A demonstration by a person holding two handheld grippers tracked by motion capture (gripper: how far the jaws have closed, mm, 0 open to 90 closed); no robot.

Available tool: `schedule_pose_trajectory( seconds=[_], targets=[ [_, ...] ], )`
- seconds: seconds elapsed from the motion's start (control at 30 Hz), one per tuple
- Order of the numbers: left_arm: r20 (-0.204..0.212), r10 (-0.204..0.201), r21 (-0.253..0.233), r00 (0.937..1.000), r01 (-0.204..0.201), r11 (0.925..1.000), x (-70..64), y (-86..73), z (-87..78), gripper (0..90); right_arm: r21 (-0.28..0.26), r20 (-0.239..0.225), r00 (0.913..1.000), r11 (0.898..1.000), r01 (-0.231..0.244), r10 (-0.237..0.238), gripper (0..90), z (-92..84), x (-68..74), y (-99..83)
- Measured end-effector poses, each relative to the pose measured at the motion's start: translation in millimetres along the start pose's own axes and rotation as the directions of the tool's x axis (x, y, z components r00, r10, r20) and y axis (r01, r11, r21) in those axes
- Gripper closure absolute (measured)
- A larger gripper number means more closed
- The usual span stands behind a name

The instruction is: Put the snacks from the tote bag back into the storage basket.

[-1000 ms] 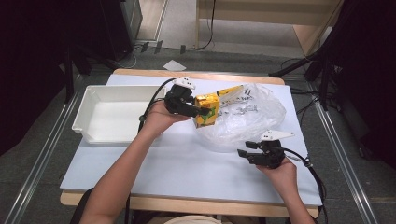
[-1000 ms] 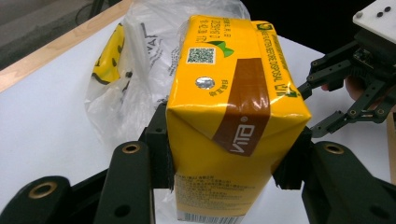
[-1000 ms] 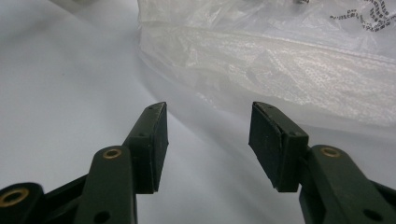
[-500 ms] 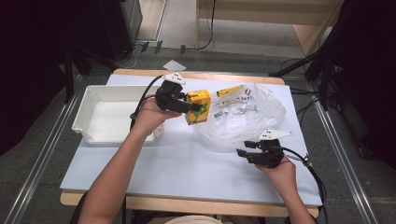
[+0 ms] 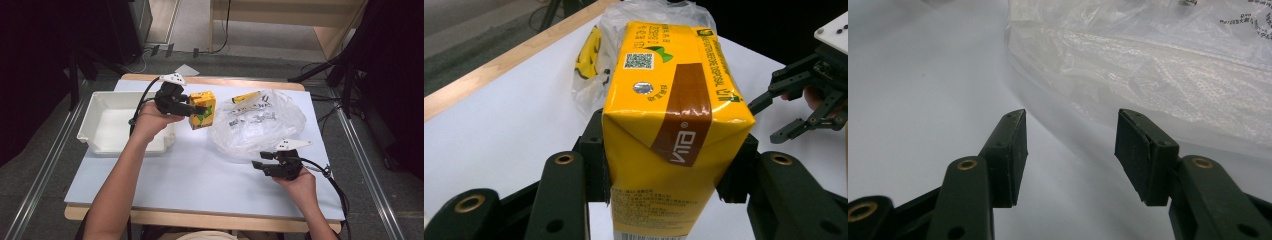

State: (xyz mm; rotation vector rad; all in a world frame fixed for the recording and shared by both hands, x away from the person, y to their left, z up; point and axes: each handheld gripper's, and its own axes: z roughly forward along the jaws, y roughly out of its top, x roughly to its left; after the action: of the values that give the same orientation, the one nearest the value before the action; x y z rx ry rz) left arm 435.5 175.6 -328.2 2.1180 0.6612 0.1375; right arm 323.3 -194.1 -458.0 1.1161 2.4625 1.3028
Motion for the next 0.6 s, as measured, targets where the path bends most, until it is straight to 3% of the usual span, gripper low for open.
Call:
schedule_pose_trajectory(
  seconds=[0.2,0.6],
  targets=[
    [-0.019,-0.022,-0.021,0.9996,0.022,0.9995,8.0,-3.4,-11.6,52.2,-0.001,-0.007,1.0,1.0,0.004,-0.004,47.8,0.7,0.9,0.4],
    [-0.066,-0.04,-0.012,0.997,0.04,0.9991,17.3,-9.0,-25.2,52.2,0.0,-0.002,0.9999,1.0,0.01,-0.01,47.5,1.8,1.5,1.7]
  ],
)
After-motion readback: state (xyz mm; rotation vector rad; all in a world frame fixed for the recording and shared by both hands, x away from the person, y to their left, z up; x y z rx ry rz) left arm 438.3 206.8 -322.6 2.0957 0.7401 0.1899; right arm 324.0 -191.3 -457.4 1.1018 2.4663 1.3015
